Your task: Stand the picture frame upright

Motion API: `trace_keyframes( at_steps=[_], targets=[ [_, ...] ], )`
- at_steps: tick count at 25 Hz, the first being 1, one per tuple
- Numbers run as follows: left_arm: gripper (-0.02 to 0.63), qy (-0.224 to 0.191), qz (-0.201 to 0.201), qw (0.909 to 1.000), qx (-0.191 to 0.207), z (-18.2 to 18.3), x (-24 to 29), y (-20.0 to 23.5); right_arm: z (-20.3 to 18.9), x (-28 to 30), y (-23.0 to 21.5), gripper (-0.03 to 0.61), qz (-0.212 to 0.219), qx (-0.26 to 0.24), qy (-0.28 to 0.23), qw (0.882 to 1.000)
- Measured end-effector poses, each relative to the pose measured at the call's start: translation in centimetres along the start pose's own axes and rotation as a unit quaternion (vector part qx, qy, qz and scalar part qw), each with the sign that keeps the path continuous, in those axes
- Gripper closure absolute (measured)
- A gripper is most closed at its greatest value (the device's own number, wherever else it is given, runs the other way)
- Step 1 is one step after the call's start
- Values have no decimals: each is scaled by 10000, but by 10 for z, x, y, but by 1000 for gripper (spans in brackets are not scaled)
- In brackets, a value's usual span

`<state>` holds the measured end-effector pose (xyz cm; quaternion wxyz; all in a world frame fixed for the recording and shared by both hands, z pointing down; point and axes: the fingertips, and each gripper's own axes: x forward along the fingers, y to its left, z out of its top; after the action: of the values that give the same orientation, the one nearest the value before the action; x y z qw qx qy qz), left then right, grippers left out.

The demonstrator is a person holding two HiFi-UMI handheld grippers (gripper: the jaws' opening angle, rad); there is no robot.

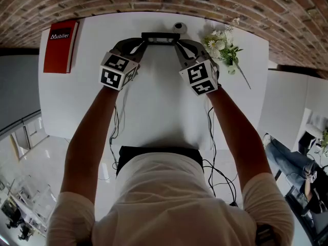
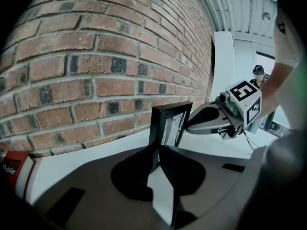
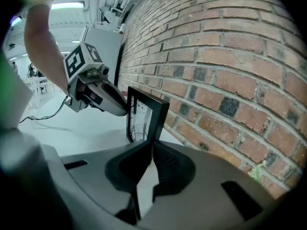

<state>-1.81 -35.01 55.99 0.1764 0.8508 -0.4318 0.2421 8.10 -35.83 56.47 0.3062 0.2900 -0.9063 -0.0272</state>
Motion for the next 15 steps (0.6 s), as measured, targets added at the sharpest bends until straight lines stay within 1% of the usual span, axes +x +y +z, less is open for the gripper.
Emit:
trace_keyframes(
  at_steps=[3, 15],
  targets=[
    [575, -3, -9, 10000, -5, 0, 0, 0, 1, 1, 2, 557, 41, 66, -85, 9999],
    [575, -12, -4, 10000, -37, 0, 1, 1, 1, 1, 0, 555, 48, 174, -163, 9997]
  ],
)
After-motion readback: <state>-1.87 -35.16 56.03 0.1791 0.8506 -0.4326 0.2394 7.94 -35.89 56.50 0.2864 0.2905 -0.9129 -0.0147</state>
